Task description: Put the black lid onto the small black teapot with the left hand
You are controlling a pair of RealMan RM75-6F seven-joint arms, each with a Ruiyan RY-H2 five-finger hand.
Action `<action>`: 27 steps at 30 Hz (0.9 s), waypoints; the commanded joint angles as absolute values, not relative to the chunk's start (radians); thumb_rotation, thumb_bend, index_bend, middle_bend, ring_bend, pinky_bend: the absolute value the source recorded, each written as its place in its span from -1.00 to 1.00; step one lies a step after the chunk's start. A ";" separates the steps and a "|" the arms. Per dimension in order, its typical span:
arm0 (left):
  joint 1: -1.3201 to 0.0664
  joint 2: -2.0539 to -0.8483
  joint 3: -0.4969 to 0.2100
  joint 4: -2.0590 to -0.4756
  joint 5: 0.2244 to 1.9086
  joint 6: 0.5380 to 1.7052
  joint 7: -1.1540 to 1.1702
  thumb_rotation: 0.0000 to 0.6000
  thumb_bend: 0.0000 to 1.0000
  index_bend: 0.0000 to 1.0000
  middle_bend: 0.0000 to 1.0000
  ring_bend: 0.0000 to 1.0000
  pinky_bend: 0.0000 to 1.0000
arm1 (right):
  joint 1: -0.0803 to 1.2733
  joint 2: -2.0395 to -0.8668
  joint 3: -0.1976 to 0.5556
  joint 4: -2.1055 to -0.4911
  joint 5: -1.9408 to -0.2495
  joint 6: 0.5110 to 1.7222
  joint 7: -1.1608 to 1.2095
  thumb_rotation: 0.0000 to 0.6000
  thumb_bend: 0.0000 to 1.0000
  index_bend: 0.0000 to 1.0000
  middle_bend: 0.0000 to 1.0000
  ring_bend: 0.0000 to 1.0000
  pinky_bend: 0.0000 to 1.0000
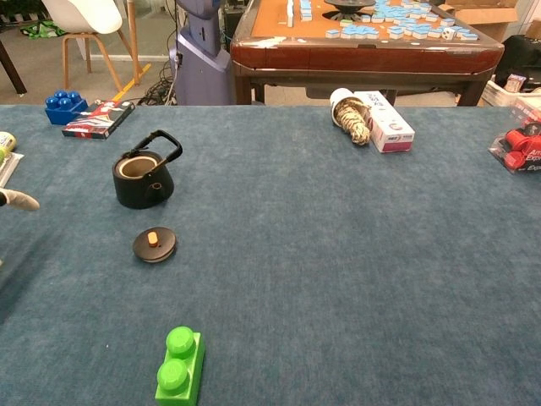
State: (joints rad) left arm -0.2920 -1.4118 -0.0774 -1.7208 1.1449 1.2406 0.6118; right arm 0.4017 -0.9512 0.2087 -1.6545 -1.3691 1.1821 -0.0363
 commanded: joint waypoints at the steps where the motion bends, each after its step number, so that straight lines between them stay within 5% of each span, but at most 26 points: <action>1: -0.319 -1.440 -0.085 -1.722 1.120 1.233 0.667 1.00 -0.26 -0.69 -0.71 -1.00 -1.00 | 0.401 -0.955 0.204 -1.637 -1.375 1.183 -0.019 1.00 -0.23 -1.00 -1.00 -1.00 -1.00; 27: -0.464 -1.606 -0.105 -1.710 0.905 1.303 0.992 1.00 -0.26 -0.68 -0.69 -1.00 -1.00 | 0.400 -0.972 0.177 -1.510 -1.417 1.187 0.135 1.00 -0.23 -1.00 -1.00 -1.00 -1.00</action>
State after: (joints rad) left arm -0.4589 -1.5990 -0.1074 -1.7138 0.9100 1.2974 0.9852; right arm 0.3999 -0.9707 0.1789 -1.5120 -1.4155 1.1871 0.1326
